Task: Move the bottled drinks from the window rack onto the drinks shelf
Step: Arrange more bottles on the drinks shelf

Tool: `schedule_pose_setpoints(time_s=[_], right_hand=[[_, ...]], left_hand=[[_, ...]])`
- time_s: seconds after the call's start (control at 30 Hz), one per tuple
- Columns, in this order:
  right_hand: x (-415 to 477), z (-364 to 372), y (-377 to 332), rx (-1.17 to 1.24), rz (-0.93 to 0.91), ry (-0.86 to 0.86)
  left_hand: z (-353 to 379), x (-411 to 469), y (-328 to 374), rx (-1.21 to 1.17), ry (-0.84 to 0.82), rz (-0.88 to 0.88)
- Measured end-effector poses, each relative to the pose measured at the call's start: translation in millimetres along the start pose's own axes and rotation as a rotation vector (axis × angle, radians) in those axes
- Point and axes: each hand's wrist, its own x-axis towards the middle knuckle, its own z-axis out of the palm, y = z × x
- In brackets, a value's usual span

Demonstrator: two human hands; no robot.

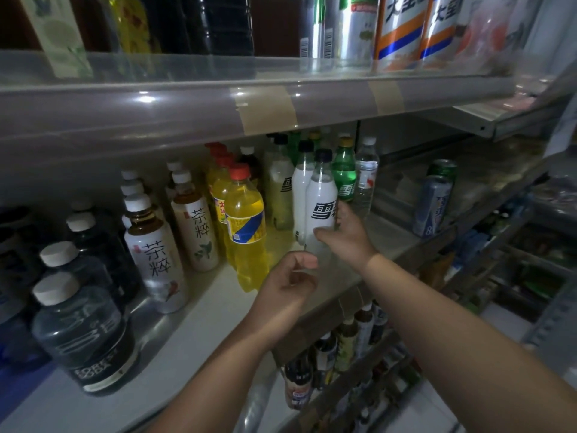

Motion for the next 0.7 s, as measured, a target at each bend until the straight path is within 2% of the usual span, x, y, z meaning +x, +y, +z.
schedule_pose_setpoints(time_s=[0.1, 0.17, 0.23, 0.33, 0.43, 0.6, 0.7], right_hand=[[-7.5, -0.4, -3.4, -0.023, 0.016, 0.024], [-20.6, -1.0, -8.4, -0.006, 0.069, 0.114], [-47.7, -3.3, -11.8, -0.004, 0.029, 0.166], [-113.9, -9.2, -6.5, -0.076, -0.064, 0.080], [-184.4, -12.5, 16.8, -0.113, -0.096, 0.001], [-280.2, -28.5, 60.3, -0.158, 0.098, -0.072], [-344.0, -35.6, 89.7, -0.197, 0.187, -0.011]], left_hand=[[1.9, -0.5, 2.8, 0.001, 0.043, 0.005], [3.8, -4.1, 6.1, -0.006, 0.068, -0.002], [6.6, -12.3, 8.7, -0.013, 0.089, -0.001], [10.5, -34.0, 1.3, -0.075, 0.151, -0.041], [22.6, -69.9, -24.5, -0.196, 0.142, -0.121], [60.0, -142.0, -82.6, -0.126, 0.127, -0.233], [84.2, -188.0, -122.7, -0.142, 0.099, -0.347]])
